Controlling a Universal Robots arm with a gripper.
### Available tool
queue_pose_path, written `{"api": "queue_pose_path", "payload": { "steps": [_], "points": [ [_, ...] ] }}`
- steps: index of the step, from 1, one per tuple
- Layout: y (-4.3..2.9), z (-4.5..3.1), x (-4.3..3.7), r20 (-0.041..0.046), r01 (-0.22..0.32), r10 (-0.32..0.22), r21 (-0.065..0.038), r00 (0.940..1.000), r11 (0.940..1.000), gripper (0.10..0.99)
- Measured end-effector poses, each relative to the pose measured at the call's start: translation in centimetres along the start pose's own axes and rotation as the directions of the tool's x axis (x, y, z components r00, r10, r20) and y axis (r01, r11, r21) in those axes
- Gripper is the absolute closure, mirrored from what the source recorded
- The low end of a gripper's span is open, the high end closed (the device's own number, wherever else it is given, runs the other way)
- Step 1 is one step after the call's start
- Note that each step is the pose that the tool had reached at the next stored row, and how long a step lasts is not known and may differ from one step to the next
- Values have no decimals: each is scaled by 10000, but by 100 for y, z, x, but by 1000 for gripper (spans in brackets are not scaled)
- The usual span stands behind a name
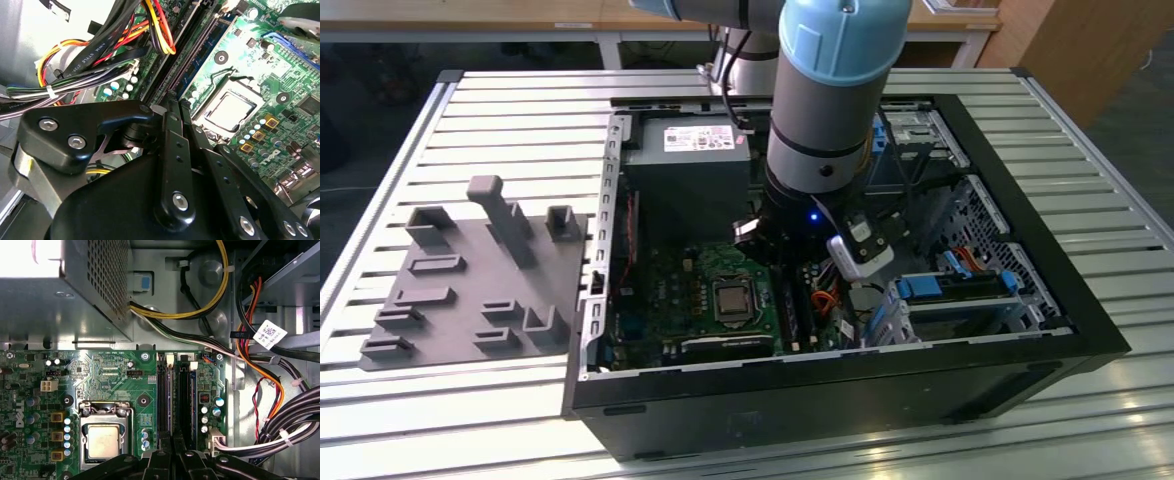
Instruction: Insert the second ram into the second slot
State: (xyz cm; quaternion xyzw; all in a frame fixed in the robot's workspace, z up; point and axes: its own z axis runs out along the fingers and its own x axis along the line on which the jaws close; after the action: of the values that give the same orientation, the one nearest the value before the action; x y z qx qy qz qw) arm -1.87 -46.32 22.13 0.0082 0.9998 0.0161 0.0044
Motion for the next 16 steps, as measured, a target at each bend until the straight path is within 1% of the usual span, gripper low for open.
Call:
{"api": "queue_pose_path", "payload": {
  "steps": [16],
  "points": [
    [-2,50,-1,0,-38,38,2,10000,10000,953]
  ]
}}
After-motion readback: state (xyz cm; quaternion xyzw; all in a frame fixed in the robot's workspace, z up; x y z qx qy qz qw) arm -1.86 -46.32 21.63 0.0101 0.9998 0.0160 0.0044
